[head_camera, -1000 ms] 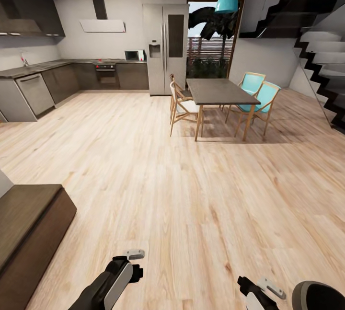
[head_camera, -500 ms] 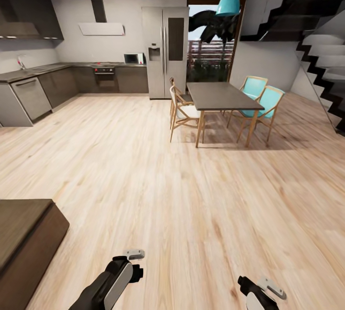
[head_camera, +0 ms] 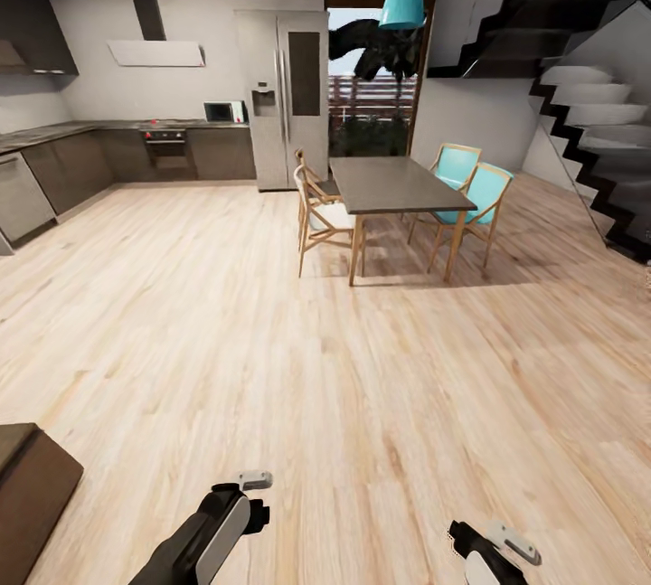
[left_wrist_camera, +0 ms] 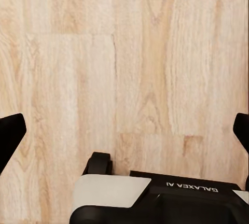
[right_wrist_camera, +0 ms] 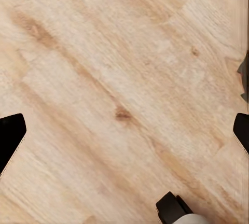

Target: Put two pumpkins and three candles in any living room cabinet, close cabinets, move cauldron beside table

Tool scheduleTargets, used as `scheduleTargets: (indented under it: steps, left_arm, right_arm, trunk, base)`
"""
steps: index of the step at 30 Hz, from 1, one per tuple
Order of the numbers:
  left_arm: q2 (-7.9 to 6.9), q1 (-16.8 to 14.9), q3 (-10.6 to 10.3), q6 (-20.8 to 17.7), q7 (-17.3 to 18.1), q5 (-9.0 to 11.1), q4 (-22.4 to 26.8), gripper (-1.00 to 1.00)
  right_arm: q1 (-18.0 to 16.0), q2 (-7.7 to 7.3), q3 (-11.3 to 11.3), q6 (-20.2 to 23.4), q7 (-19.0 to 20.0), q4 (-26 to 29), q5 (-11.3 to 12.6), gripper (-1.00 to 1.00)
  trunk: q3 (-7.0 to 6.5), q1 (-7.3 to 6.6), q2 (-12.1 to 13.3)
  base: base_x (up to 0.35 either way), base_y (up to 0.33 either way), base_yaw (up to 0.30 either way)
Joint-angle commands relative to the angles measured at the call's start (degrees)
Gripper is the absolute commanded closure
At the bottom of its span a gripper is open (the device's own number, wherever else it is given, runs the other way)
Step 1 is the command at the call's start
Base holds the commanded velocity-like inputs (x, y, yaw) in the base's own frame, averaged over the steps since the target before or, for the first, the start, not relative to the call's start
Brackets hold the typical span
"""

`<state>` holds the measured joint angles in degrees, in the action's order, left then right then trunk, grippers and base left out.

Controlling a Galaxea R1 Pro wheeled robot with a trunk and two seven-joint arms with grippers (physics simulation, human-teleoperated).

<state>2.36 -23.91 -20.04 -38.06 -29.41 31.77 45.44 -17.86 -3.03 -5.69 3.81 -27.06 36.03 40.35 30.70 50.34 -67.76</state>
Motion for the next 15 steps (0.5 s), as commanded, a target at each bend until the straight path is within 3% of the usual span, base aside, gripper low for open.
scheduleTargets:
  steps: [1, 7, 12, 15]
  left_arm:
    - [0.0, 0.0, 0.0, 0.0, 0.0, 0.0, 0.0, -1.0]
    - [-0.04, 0.0, 0.0, 0.0, 0.1, 0.0, 0.0, -1.0]
    - [-0.01, 0.0, 0.0, 0.0, 0.1, 0.0, 0.0, -1.0]
    - [0.03, 0.0, 0.0, 0.0, 0.2, 0.0, 0.0, -1.0]
  right_arm:
    - [0.0, -0.01, 0.0, 0.0, 0.0, 0.0, 0.0, -1.0]
    - [0.0, -0.09, 0.1, 0.1, 0.0, 0.0, 0.1, -1.0]
    - [0.0, -0.13, 0.0, 0.1, 0.1, 0.0, 0.1, -1.0]
    - [0.0, -0.12, 0.0, 0.0, 0.0, 0.0, 0.0, -1.0]
  trunk:
    - [0.0, 0.0, 0.0]
    - [0.0, 0.0, 0.0]
    - [0.01, 0.0, 0.0]
    - [0.02, 0.0, 0.0]
  base:
    - [0.322, -0.139, -0.27]
    - [0.324, -0.045, -0.275]
    - [0.324, 0.131, -0.273]
    - [0.295, 0.209, -0.123]
